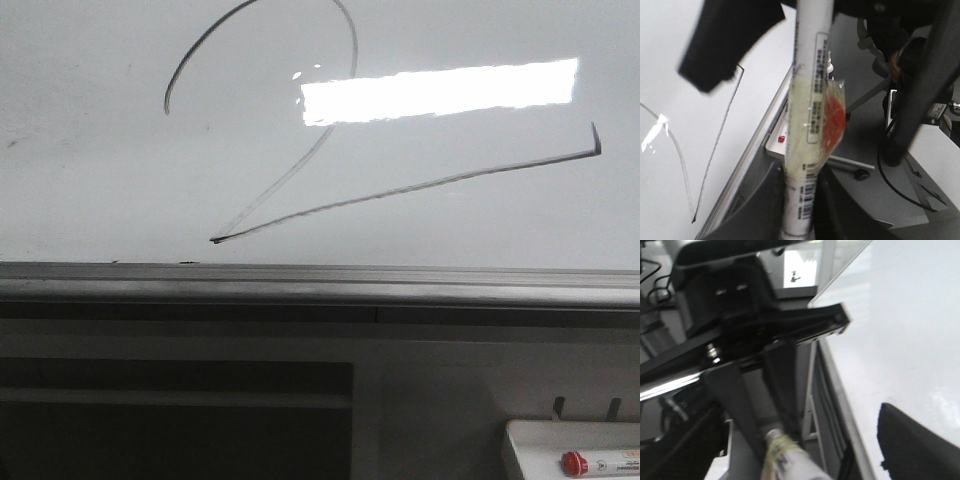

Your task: Write number 2 on whiteboard

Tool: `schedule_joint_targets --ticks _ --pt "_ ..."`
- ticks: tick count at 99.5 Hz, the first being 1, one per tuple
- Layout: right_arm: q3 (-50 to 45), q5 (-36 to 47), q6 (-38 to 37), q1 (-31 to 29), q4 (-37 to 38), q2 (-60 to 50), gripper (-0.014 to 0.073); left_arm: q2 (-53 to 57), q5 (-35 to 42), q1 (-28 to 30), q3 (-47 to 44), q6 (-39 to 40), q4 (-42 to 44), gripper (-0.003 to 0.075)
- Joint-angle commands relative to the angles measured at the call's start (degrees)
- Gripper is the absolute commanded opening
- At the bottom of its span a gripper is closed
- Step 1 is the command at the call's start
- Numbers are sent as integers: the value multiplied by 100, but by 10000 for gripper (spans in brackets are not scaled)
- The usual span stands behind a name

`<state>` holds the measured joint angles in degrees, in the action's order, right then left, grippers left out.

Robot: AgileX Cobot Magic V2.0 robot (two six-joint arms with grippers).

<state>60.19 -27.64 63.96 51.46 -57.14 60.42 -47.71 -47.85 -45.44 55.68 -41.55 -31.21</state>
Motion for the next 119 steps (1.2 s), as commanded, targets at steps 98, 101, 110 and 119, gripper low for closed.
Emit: schedule_joint_targets --ticks 98,101,110,119 --pt "-1361 417 -106 -1604 -720 -2098 -71 -2483 5426 1994 -947 3171 1175 -16" --pt "-1361 406 -106 -1604 -720 -2098 -71 -2507 5426 1994 -947 3171 1175 -7" --pt "-1361 406 -106 -1604 -720 -2098 -71 -2560 5426 1994 -947 3171 1175 75" --pt "-1361 406 -106 -1604 -720 -2098 -71 -2573 5426 1994 -947 3171 1175 213"
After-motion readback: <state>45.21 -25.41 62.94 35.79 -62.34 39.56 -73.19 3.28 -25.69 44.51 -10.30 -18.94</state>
